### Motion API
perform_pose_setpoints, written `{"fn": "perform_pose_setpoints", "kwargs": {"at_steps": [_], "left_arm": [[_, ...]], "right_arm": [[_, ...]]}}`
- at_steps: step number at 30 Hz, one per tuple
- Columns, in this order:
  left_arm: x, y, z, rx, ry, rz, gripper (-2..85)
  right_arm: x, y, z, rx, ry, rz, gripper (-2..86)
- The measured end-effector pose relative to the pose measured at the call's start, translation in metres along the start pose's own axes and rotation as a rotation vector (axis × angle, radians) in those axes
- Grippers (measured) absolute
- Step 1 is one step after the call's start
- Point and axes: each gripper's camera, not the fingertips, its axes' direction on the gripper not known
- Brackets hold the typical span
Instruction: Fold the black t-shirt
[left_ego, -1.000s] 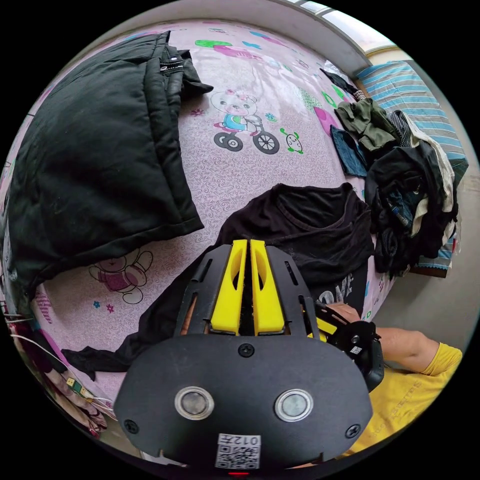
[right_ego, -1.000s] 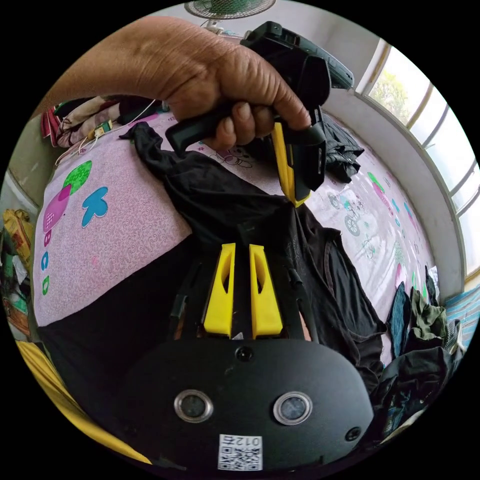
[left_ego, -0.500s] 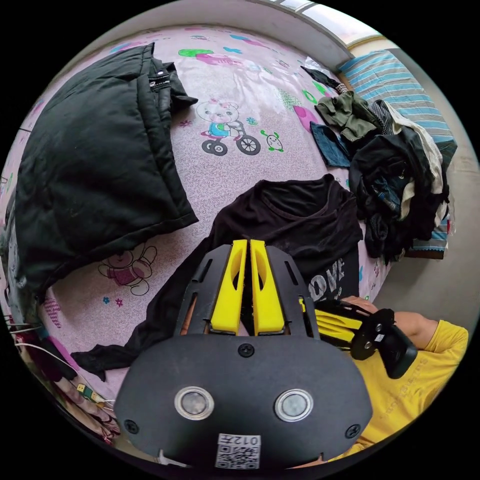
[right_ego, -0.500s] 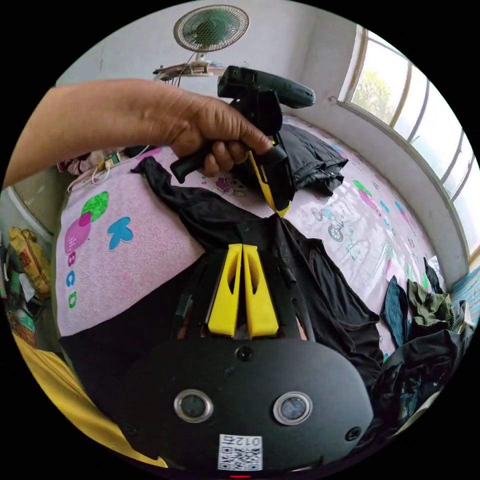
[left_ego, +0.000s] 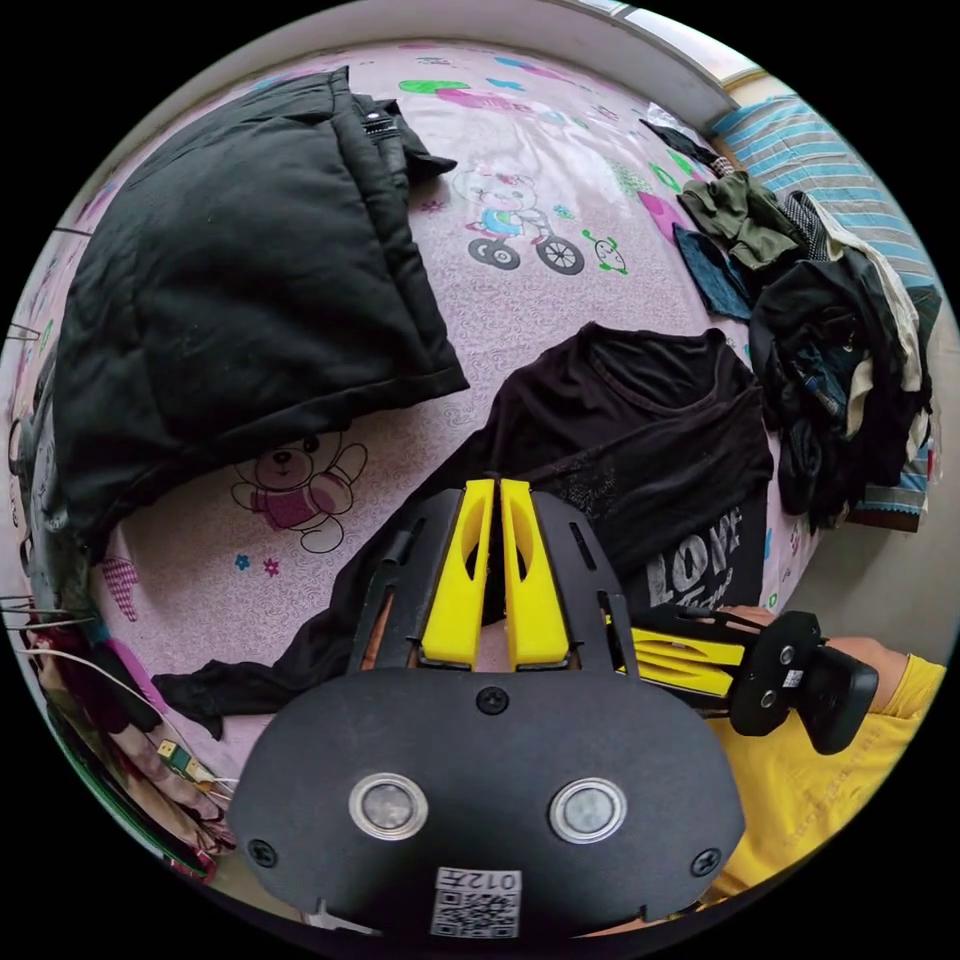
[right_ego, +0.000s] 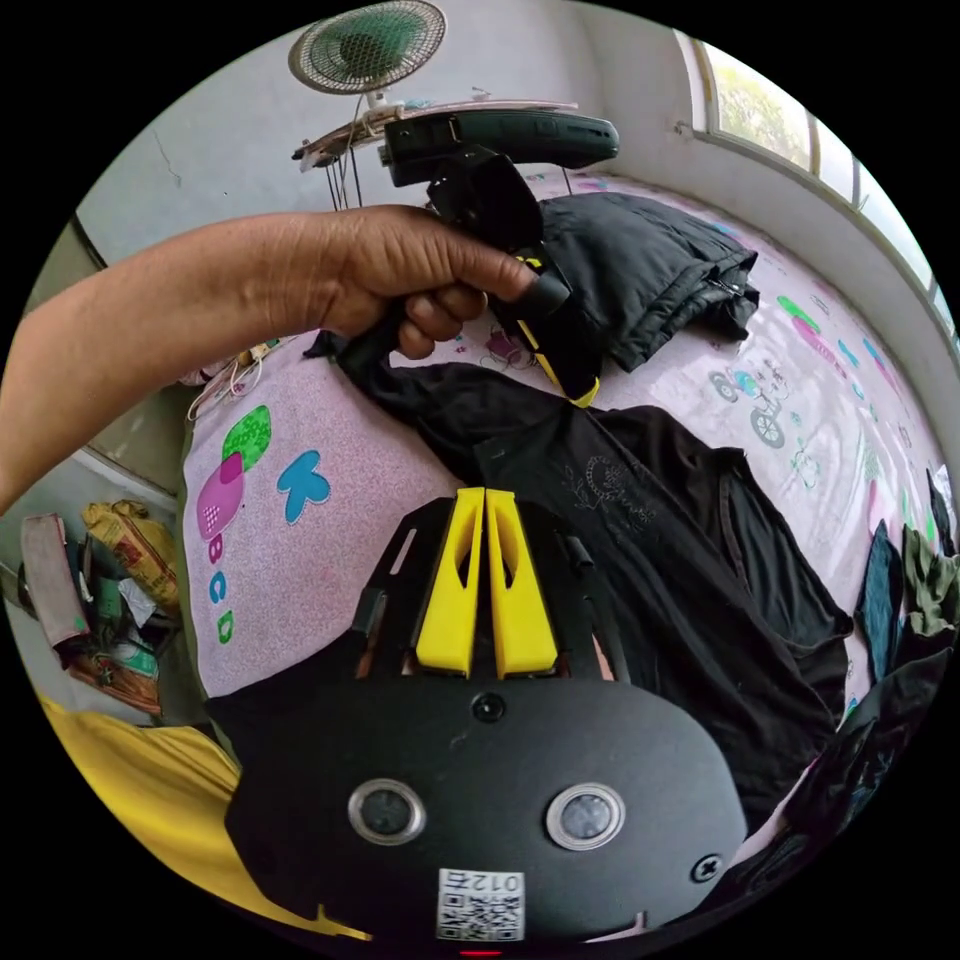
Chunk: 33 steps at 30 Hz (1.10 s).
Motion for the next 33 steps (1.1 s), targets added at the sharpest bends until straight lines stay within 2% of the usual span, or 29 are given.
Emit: {"fn": "perform_pose_setpoints", "kwargs": {"at_steps": [4,9,12,15,17,19,22,26,30,33], "left_arm": [[-0.001,0.015,0.019,0.004,-0.026,-0.048,0.4],[-0.019,0.053,-0.002,0.166,-0.063,-0.275,0.6],[-0.019,0.086,-0.024,0.273,-0.103,-0.365,0.4],[0.021,0.11,-0.041,0.349,-0.126,-0.267,0.4],[0.065,0.113,-0.025,0.279,-0.045,-0.121,0.4],[0.089,0.115,-0.006,0.214,-0.019,-0.074,0.4],[0.108,0.122,0.014,0.17,0.001,-0.096,0.4],[0.114,0.133,0.023,0.122,-0.052,-0.145,0.4],[0.115,0.143,0.024,0.095,-0.029,-0.157,0.4],[0.12,0.152,0.018,0.084,-0.028,-0.15,0.4]], "right_arm": [[0.01,-0.015,0.002,-0.085,-0.006,-0.03,3.6],[0.03,-0.013,-0.055,-0.022,-0.09,-0.073,6.9],[0.089,0.01,-0.112,0.049,-0.022,0.073,6.7],[0.189,0.043,-0.16,0.025,0.066,0.31,5.9],[0.253,0.061,-0.185,-0.011,0.114,0.44,5.2],[0.323,0.075,-0.208,-0.057,0.117,0.582,4.5],[0.371,0.072,-0.217,-0.121,0.026,0.643,5.0],[0.384,0.055,-0.214,-0.183,-0.033,0.6,6.5],[0.383,0.037,-0.21,-0.272,-0.023,0.529,5.4],[0.38,0.029,-0.219,-0.331,0.127,0.487,2.0]]}}
